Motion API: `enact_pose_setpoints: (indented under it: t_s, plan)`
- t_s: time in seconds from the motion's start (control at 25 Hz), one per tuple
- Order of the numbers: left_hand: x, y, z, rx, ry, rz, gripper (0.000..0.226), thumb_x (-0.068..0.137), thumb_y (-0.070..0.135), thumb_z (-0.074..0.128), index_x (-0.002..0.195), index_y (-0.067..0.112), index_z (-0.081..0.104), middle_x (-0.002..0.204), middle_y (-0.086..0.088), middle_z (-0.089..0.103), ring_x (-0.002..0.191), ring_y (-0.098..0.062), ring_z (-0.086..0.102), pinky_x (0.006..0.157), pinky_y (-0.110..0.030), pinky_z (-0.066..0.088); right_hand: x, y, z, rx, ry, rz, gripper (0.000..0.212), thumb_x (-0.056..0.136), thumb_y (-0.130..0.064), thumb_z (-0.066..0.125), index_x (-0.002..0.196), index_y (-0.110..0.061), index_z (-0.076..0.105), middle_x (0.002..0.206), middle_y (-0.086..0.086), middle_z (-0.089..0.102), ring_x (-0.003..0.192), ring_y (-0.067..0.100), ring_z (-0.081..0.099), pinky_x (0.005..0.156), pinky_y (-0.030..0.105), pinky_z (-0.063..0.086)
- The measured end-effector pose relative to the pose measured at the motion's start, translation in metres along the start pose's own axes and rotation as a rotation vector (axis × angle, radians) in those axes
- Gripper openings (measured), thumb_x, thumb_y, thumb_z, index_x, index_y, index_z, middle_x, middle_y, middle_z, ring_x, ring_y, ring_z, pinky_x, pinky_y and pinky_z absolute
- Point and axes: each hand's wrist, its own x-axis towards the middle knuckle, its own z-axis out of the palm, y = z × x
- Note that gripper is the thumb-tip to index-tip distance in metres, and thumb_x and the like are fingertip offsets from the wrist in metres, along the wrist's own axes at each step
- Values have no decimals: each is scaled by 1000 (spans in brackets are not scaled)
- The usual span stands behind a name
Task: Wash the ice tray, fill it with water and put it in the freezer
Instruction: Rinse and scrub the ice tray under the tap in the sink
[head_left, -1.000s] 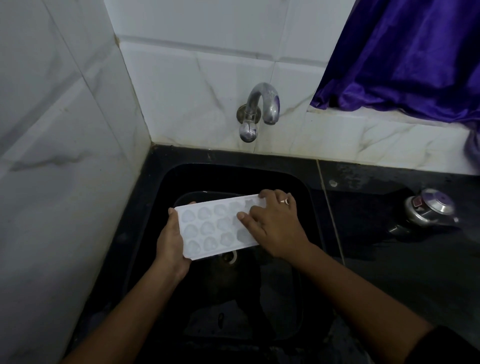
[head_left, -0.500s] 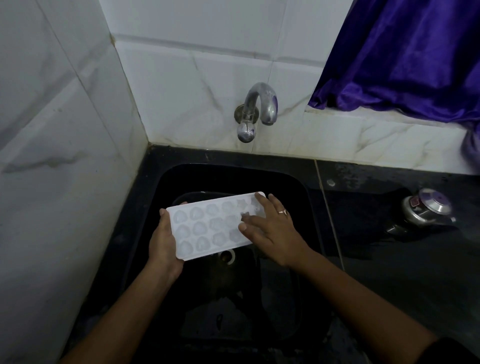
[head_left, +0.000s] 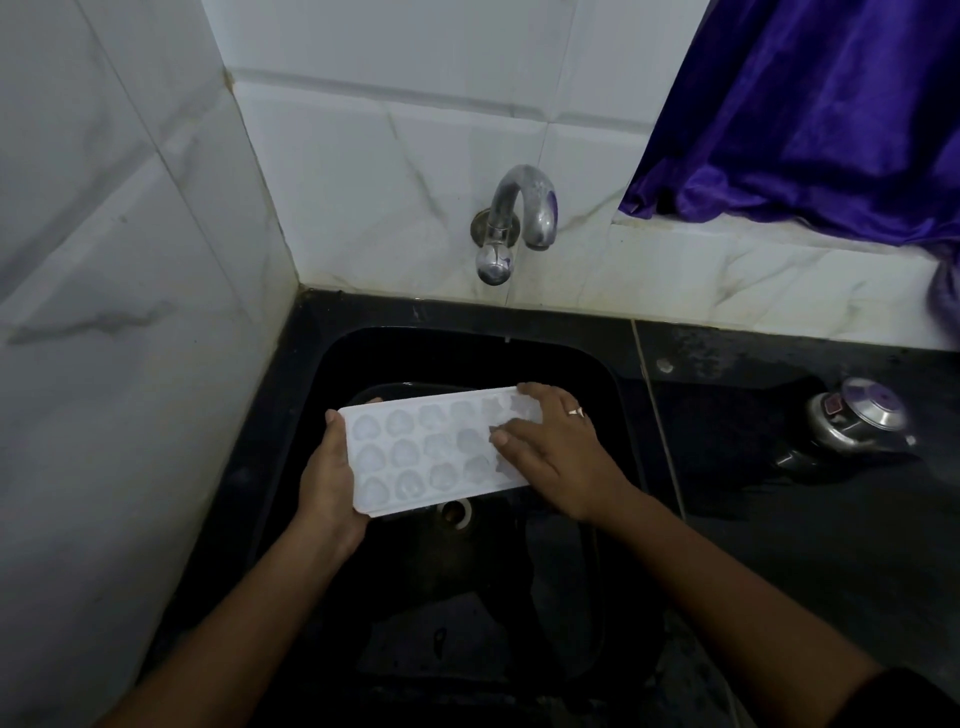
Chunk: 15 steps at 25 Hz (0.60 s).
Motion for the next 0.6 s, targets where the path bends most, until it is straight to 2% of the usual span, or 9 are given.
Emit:
enact_pose_setpoints:
  t_s: [0.08, 0.16, 0.24, 0.32, 0.4, 0.48, 0.6]
  plan:
    - [-3, -7, 6, 9, -2, -9, 58, 107, 63, 33, 131, 25, 71, 118, -6, 79, 101, -29, 79, 80, -46, 59, 6, -9, 8, -141, 85, 56, 63, 100, -71, 26, 109, -30, 73, 156, 9, 38, 144, 34, 31, 117, 59, 28]
    - [-3, -7, 8, -11, 14, -10, 57, 108, 62, 33, 129, 26, 72, 116, -6, 80, 103, -30, 78, 84, -47, 60, 5, -17, 16, -251, 58, 42, 70, 99, -73, 23, 126, -26, 67, 163, 13, 30, 151, 38, 24, 120, 62, 24]
    - [1, -3, 0, -36, 28, -11, 56, 108, 63, 33, 129, 28, 72, 120, -5, 79, 109, -31, 76, 88, -49, 58, -6, -9, 16, -196, -12, -20, 72, 99, -76, 20, 151, -34, 46, 172, 10, 13, 158, 34, 8, 124, 62, 15]
    - [5, -2, -9, -49, 34, -20, 56, 108, 62, 33, 128, 28, 72, 122, -4, 78, 110, -31, 76, 86, -48, 58, -16, 5, 13, -175, -16, -104, 69, 100, -75, 20, 161, -42, 27, 174, 5, 2, 160, 31, 1, 127, 59, 11]
    - [5, -4, -13, -80, 21, -37, 55, 108, 61, 33, 129, 27, 71, 124, -4, 78, 111, -31, 75, 85, -48, 58, -22, 12, 16, -147, 17, -111, 66, 102, -74, 20, 162, -47, 17, 175, 3, -4, 160, 28, -3, 128, 56, 11]
    - [4, -7, -11, -128, 10, -56, 55, 108, 61, 34, 130, 26, 70, 128, -5, 76, 115, -33, 73, 88, -51, 56, -26, 10, 22, -51, 60, -62, 66, 102, -73, 20, 163, -47, 18, 175, 1, -6, 160, 26, -2, 128, 54, 13]
    - [2, -6, -6, -127, 6, -39, 57, 108, 62, 32, 130, 26, 70, 127, -5, 76, 115, -33, 73, 91, -52, 56, -31, 5, 30, 116, 177, 14, 65, 103, -70, 28, 160, -39, 34, 174, 1, 5, 160, 22, 8, 126, 53, 23]
